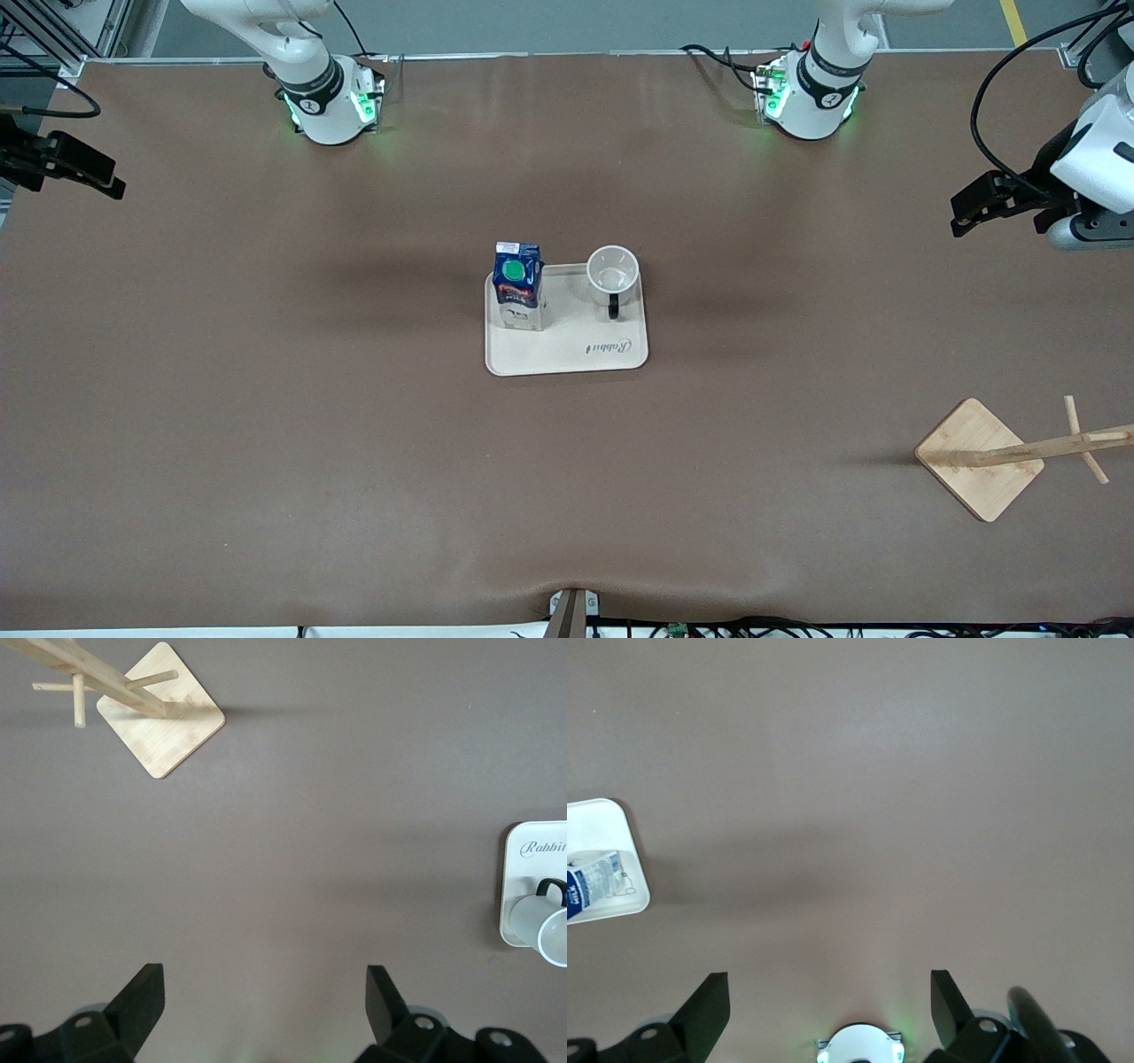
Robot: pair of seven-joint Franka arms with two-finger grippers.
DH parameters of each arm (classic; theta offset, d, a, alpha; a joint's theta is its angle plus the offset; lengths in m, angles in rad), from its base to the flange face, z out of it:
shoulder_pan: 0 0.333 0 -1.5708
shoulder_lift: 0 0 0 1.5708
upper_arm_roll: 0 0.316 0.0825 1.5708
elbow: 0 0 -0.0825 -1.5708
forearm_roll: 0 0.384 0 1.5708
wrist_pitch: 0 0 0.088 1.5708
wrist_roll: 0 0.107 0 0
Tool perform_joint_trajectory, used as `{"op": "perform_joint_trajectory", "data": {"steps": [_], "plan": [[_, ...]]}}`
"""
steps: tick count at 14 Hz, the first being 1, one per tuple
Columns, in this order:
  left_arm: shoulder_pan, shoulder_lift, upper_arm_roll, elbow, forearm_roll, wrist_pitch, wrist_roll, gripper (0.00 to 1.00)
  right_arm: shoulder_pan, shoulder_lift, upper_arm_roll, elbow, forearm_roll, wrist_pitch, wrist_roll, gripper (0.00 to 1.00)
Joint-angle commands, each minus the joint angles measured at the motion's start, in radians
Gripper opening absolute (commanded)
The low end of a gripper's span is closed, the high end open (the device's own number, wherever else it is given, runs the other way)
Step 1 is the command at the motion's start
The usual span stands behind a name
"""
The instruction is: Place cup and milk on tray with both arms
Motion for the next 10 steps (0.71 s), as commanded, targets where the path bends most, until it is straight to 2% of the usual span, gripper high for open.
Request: {"op": "perform_joint_trajectory", "data": {"steps": [1, 7, 10], "plan": [[0.002, -0.008, -0.012, 0.015, 0.0, -0.019, 0.015, 1.0, -0.01, -0.028, 0.004, -0.04, -0.02, 0.019, -0.084, 1.0], [0.001, 0.029, -0.013, 0.075, 0.01, -0.025, 0.008, 1.0, 0.007, -0.047, 0.008, -0.04, -0.014, 0.027, -0.09, 1.0], [0.004, 0.029, -0.013, 0.074, 0.019, -0.027, 0.0, 1.0, -0.005, -0.052, -0.001, -0.042, 0.072, 0.027, -0.092, 1.0]]}}
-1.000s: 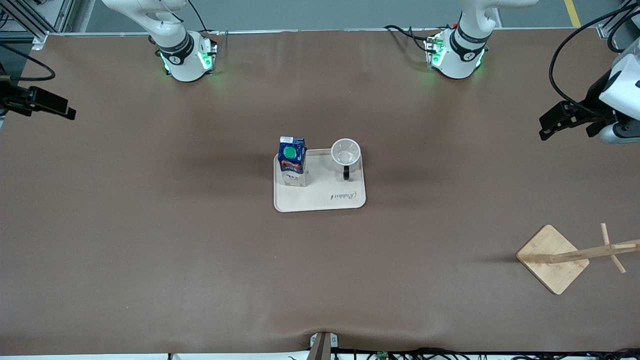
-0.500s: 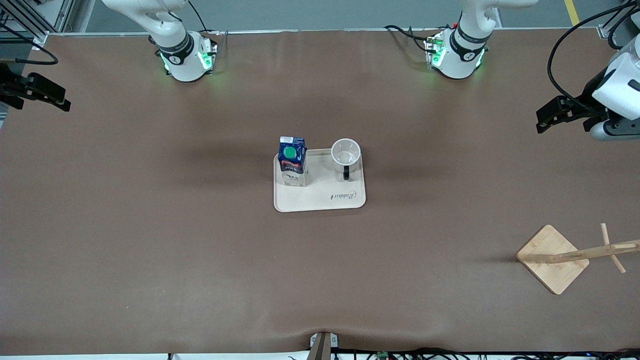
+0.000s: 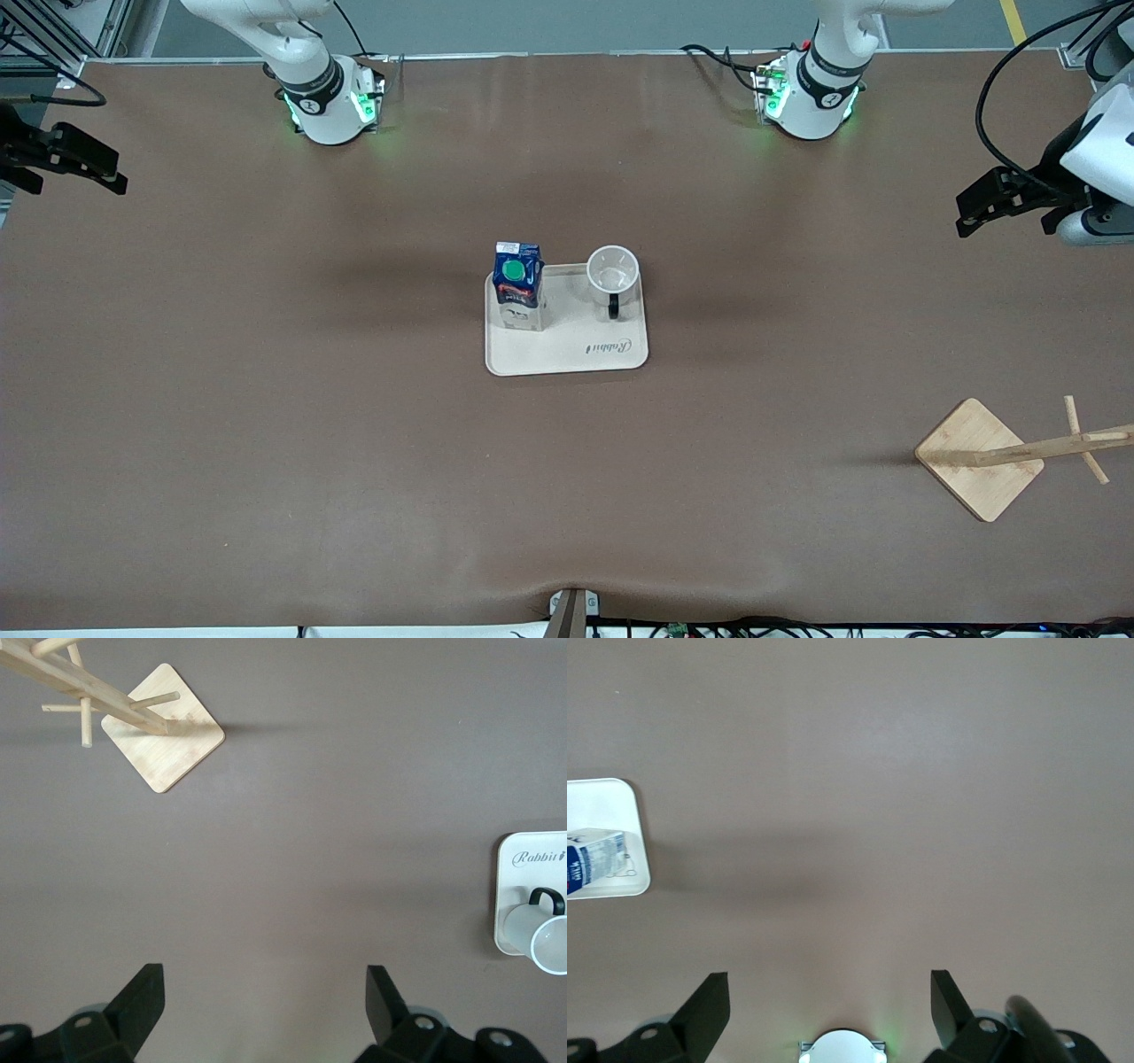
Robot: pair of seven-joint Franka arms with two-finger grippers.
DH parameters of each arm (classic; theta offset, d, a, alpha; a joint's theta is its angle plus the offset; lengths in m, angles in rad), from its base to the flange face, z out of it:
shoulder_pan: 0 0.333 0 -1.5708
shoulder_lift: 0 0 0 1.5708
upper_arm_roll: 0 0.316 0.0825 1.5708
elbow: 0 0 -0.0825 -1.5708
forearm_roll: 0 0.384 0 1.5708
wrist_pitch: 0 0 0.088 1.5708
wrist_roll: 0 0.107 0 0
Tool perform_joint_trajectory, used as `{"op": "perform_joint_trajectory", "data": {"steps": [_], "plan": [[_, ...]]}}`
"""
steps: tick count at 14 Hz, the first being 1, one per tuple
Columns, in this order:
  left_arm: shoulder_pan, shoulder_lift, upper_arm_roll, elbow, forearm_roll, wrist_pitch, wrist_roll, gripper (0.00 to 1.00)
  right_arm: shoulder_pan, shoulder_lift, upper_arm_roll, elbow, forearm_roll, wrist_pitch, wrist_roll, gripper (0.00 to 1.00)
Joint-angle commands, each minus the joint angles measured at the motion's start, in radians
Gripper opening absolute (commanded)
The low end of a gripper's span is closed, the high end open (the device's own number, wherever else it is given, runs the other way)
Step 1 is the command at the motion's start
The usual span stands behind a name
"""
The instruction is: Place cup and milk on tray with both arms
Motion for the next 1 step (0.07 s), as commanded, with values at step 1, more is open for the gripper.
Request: {"op": "perform_joint_trajectory", "data": {"steps": [1], "plan": [[0.007, 0.014, -0.005, 0.031, 0.018, -0.027, 0.0, 1.0, -0.008, -0.032, -0.005, -0.029, 0.049, 0.012, -0.018, 1.0]]}}
